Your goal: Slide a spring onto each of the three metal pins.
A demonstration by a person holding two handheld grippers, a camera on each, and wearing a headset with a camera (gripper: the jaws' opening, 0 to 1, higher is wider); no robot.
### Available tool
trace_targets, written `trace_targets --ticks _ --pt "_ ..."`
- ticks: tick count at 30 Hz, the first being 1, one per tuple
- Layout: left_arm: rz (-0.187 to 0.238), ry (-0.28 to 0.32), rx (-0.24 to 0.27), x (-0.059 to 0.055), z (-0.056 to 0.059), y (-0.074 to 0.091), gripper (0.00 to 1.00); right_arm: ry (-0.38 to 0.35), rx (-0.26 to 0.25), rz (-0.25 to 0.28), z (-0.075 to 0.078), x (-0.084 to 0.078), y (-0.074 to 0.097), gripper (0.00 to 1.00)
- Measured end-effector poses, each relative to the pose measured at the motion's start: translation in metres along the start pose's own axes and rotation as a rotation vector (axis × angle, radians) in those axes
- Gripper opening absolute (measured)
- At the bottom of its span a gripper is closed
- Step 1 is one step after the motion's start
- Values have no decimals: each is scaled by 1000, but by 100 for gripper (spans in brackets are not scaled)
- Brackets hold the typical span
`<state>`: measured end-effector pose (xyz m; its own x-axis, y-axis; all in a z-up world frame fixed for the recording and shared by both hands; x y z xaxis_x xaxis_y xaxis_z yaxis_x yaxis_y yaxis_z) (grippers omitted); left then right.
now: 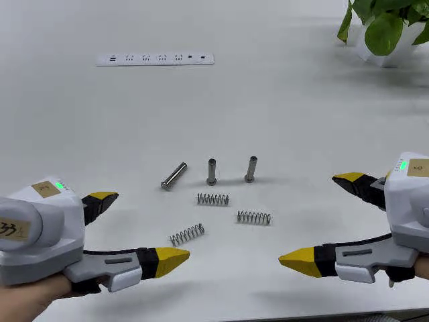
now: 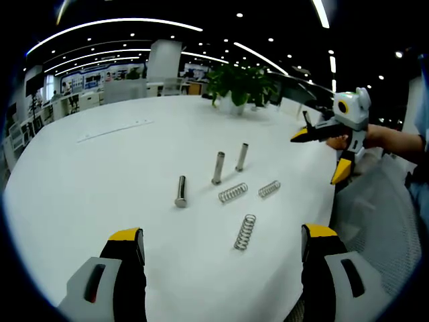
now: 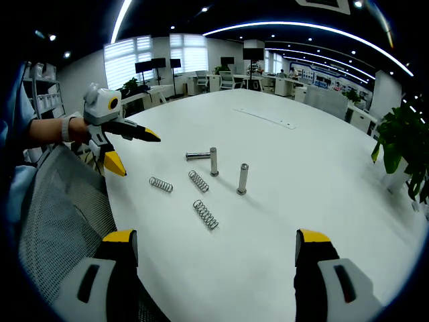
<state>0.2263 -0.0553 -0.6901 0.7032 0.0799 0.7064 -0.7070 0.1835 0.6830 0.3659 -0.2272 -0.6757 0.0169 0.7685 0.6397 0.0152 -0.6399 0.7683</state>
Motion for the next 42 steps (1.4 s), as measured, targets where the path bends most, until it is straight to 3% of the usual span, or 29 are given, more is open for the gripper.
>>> trace_targets --ticks 9,19,24,27,35,38,42 --pt "-17 -4 -1 4 -6 -1 95 2 6 -2 -1 -1 -2 99" --pt "-56 -35 -19 27 -24 -9 90 11 10 9 -1 6 -4 99" --pt "-61 -18 -29 43 -36 -13 84 26 3 9 1 8 -5 99" --pt "-77 -4 -61 49 -37 -17 79 25 0 19 1 11 -5 99" --pt "-180 -49 -47 66 -48 -34 69 27 -3 28 0 11 -5 99" --pt "-245 -52 -34 66 -55 -44 66 25 -3 25 -3 9 -4 99" --pt "-302 -59 -29 68 -59 -56 60 20 -8 28 -3 6 -3 99"
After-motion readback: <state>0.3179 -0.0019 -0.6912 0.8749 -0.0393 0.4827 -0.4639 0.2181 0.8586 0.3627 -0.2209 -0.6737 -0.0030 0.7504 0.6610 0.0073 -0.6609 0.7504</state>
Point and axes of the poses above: the centre of the closed fingertips' face, and the gripper's own axes: y roughly backward along the fingers, z roughly to its right, x roughly out of its top, the point moved 2 cm from there along y, roughly backward along the fingers, and after that the axes turned 11 degrees about -z, right-handed, at the moved point
